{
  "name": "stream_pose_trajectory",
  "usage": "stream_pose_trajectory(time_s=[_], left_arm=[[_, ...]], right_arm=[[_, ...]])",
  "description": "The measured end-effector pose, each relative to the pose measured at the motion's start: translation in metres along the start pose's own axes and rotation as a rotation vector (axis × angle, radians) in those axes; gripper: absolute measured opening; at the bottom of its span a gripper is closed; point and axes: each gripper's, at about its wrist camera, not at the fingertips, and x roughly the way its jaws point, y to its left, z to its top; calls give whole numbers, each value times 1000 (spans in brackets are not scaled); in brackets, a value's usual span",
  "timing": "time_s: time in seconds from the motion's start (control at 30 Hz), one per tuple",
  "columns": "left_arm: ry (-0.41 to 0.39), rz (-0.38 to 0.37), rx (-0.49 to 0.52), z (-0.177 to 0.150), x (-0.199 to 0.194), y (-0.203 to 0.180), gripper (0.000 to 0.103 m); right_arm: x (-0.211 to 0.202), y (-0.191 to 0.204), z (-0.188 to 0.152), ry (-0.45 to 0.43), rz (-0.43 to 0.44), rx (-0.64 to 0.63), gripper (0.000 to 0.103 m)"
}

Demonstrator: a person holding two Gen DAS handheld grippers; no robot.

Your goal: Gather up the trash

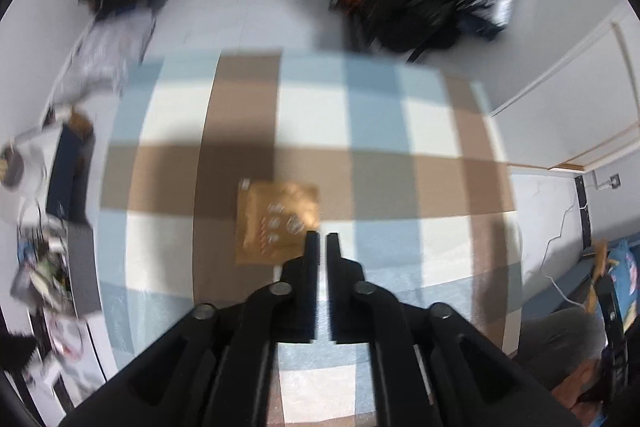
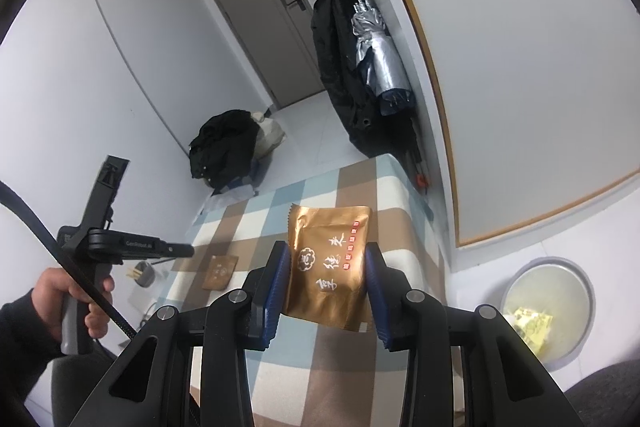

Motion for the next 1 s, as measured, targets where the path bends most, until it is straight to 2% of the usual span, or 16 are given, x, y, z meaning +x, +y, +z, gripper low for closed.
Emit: stream_pose_trajectory(time_s=[0.03,0.07,0.1,0.13,0.17,0.23,0.33,0.43,0.67,0.73,0.8,1.0], left_arm=[[-1,20,0,0,6,3,11],[-13,42,26,-1,12,2,20],[-17,75,58,-1,18,-1,39],[-14,108,71,-3,22,-2,51],[-13,129,69,-3,27,-1,69],[-8,126,67,-3,37,-1,73],[40,190,83,0,56,0,73],[25,184,51,4,61,9,84],[-19,173,85,0,57,13,84],[-22,168,86,-1,53,14,76],[-30,161,105,-1,49,9,54],[-36,154,82,2,47,10,43]], right_arm=[[2,0,0,5,-1,1,37],[5,1,-1,13,-3,1,37],[8,1,-2,20,-4,1,37],[8,0,-2,24,-4,1,37],[9,1,-3,27,-3,-2,37],[8,1,-3,26,-2,-10,37],[10,1,-3,32,1,-14,37],[12,0,-2,42,9,-6,37],[15,0,-1,50,33,-2,37],[16,0,0,52,39,2,37],[17,0,0,55,47,9,37],[17,1,-1,57,63,12,37]])
